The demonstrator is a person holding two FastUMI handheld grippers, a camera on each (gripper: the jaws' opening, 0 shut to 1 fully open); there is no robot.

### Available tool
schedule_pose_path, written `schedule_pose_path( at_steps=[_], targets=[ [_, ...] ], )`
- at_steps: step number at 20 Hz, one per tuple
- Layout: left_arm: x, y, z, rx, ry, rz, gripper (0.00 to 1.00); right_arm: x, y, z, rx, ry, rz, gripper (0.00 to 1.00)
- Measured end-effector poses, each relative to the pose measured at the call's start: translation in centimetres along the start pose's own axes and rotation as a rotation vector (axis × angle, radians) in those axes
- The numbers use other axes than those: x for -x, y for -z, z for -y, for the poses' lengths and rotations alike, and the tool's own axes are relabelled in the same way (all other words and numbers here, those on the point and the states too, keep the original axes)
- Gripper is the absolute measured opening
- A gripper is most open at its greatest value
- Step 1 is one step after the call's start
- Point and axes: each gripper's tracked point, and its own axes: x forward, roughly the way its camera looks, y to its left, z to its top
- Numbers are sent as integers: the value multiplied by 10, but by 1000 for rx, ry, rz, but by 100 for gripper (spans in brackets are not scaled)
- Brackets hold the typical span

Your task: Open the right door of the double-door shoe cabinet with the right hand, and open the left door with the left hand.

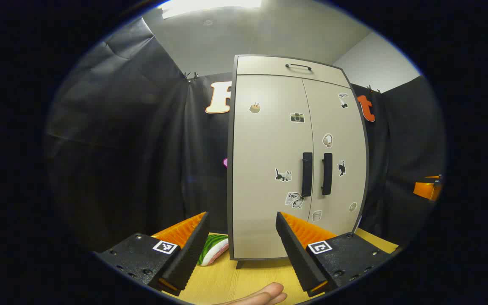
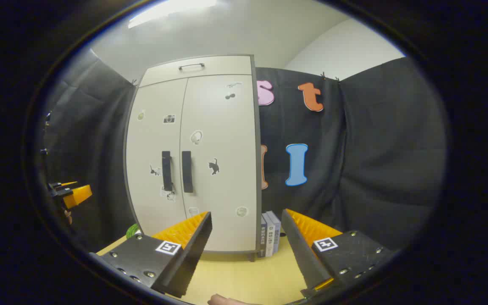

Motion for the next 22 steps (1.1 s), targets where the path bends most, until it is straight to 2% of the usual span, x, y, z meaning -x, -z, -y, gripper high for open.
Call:
schedule_pose_path(
  at_steps=[1,4,8,9,10,12,13,14,15,16,18,19,20,21,22],
  targets=[
    [0,1,5,-4,17,-6,93,1,-2,-2,3,-4,2,98],
    [2,6,15,10,39,-30,96,4,0,-12,16,-20,0,98],
    [2,12,18,8,27,-32,96,1,-1,-22,30,-31,-1,98],
    [2,13,21,7,34,-35,93,0,-2,-21,33,-27,2,93],
    [2,14,23,6,39,-36,96,-1,-3,-21,39,-19,7,98],
    [3,14,24,0,44,-35,96,-4,-3,-26,52,-7,17,98],
    [3,15,24,-3,44,-34,96,-6,-2,-30,54,-10,14,93],
    [4,16,24,-4,46,-32,96,-9,2,-35,54,-15,7,98],
    [4,18,23,-4,47,-34,96,-12,5,-40,54,-24,-2,98],
    [3,21,22,-7,49,-37,96,-16,7,-45,52,-33,-9,93],
    [4,26,17,-17,45,-40,96,-29,9,-62,49,-68,-18,93],
    [2,29,15,-22,43,-46,96,-38,7,-73,42,-91,-16,98],
    [2,32,12,-25,42,-54,96,-48,5,-80,37,-107,-14,94],
    [1,34,10,-20,40,-56,96,-60,3,-88,34,-119,-19,98],
    [0,35,7,-12,41,-58,96,-72,1,-96,39,-128,-20,94]
  ],
)
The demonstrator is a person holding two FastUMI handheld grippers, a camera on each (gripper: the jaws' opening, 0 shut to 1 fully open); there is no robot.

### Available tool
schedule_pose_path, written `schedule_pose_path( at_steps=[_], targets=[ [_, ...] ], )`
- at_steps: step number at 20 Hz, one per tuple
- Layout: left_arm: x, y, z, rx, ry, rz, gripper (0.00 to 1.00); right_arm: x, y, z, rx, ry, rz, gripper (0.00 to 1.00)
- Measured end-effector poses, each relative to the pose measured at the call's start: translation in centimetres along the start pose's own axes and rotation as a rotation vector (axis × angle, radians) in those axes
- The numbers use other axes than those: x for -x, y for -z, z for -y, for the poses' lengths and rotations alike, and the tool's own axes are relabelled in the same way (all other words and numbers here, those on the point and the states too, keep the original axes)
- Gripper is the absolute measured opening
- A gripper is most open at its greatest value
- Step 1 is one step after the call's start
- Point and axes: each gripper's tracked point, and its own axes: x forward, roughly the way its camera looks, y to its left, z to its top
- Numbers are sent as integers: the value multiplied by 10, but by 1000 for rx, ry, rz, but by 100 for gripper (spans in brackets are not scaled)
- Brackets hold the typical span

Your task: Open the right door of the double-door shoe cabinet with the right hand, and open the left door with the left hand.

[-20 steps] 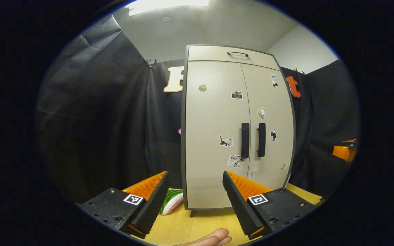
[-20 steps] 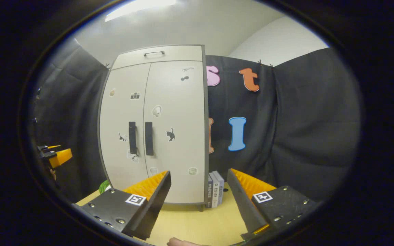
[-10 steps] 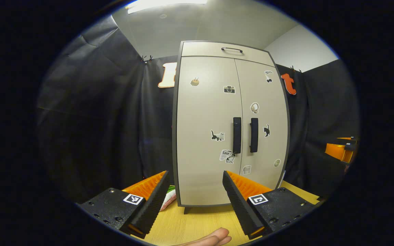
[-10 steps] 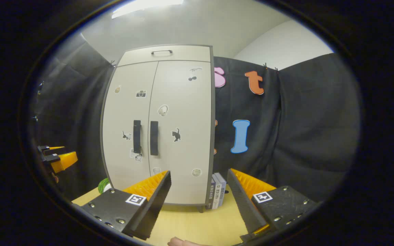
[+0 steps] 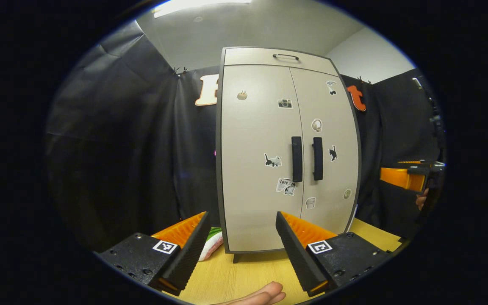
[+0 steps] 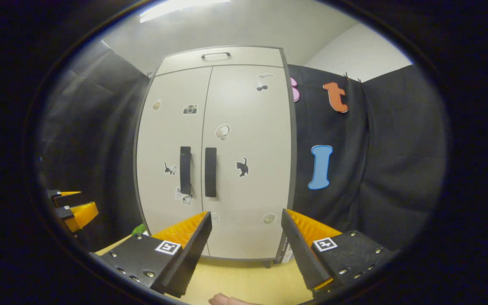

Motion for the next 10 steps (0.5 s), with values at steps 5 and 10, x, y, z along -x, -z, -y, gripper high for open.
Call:
schedule_pose_path(
  at_steps=[5,10],
  targets=[
    [0,9,-20,2,-17,2,96,-75,-25,-19,21,-10,36,98],
    [-3,19,-36,-5,-40,-5,96,-140,-19,-34,42,2,1,98]
  ],
)
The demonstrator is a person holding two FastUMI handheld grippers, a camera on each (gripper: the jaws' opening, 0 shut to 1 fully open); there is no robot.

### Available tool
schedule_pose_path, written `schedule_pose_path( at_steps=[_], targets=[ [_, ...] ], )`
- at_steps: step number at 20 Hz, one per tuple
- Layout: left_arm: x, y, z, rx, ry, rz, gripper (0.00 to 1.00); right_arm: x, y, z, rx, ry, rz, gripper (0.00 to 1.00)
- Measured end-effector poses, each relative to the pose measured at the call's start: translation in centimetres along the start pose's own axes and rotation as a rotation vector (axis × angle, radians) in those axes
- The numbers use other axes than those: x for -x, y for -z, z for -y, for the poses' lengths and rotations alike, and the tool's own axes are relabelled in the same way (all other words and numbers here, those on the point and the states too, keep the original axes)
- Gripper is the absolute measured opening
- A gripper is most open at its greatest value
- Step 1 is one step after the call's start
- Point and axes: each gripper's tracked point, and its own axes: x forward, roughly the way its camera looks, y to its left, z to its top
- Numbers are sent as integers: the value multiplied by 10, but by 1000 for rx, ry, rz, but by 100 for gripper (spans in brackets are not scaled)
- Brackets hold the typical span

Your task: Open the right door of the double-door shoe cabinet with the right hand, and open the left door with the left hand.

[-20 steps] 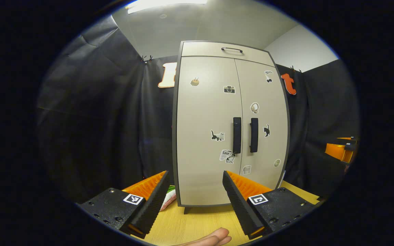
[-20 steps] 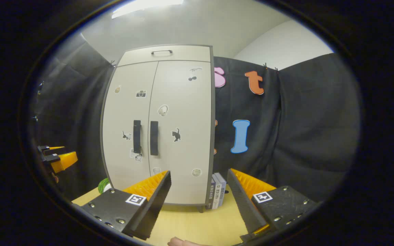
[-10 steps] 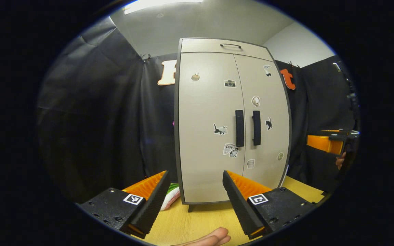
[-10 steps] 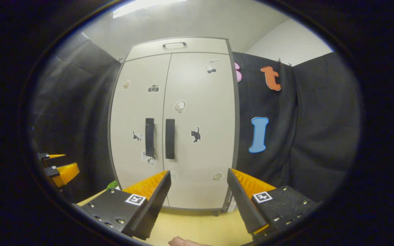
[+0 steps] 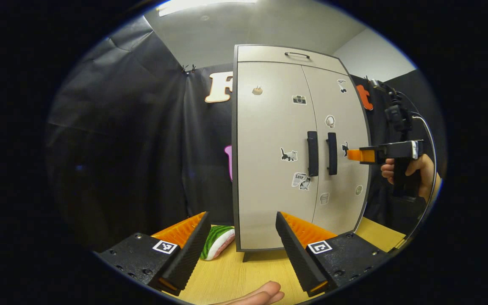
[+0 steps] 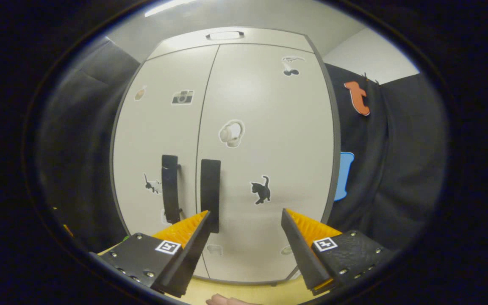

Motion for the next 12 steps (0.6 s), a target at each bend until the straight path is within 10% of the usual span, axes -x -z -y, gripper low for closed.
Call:
schedule_pose_path(
  at_steps=[9,12],
  targets=[
    [-4,19,-7,13,15,-22,96,-48,16,-39,-53,-17,-9,98],
    [-6,25,-10,16,9,-30,96,-62,20,-42,-101,15,-20,75]
  ],
)
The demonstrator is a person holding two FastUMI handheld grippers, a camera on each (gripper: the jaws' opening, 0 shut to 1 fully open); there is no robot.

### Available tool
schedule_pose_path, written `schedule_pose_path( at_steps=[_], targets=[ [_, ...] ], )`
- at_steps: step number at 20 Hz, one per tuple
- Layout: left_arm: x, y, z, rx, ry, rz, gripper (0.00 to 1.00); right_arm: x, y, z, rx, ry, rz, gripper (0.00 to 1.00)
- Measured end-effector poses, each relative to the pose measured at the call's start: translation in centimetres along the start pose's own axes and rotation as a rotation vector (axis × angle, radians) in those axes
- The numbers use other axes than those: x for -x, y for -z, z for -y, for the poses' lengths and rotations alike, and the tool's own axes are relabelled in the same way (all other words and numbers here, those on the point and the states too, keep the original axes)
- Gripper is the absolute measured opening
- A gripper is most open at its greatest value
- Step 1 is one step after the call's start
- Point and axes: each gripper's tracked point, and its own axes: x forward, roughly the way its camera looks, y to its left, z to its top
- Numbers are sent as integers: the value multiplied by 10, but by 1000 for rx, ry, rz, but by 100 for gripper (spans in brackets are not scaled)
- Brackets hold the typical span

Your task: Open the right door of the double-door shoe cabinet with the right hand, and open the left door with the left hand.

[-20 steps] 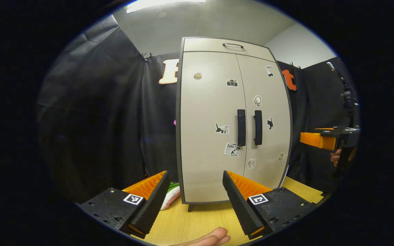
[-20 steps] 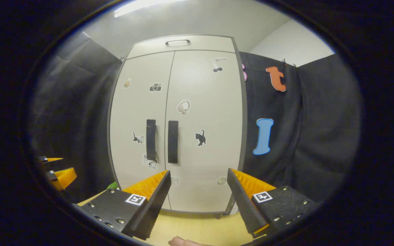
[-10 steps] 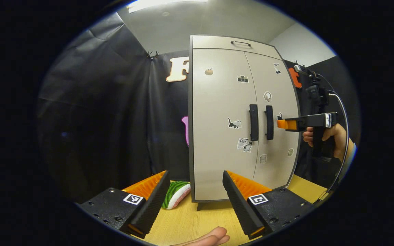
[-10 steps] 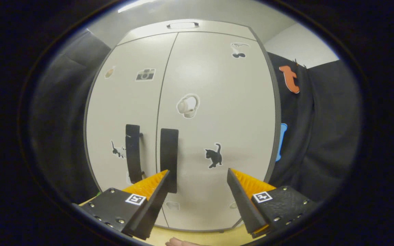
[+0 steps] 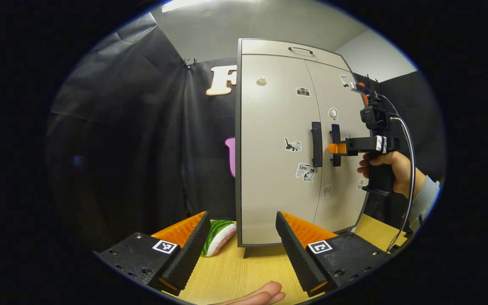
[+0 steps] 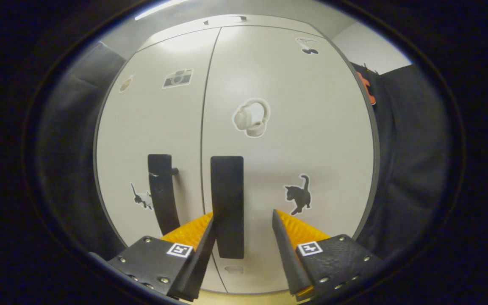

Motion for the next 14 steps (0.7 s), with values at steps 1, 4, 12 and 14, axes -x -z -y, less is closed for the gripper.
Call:
schedule_pose_path(
  at_steps=[1,4,12,14],
  targets=[
    [0,1,0,-3,-2,-3,96,-1,1,-2,-3,3,-6,74],
    [1,6,3,-23,-3,-7,96,-1,0,-4,3,12,-1,67],
    [5,5,10,-25,8,-1,96,3,0,-19,13,-55,-11,18],
    [4,4,7,-30,-2,-3,96,4,0,-18,15,-72,-20,18]
  ],
)
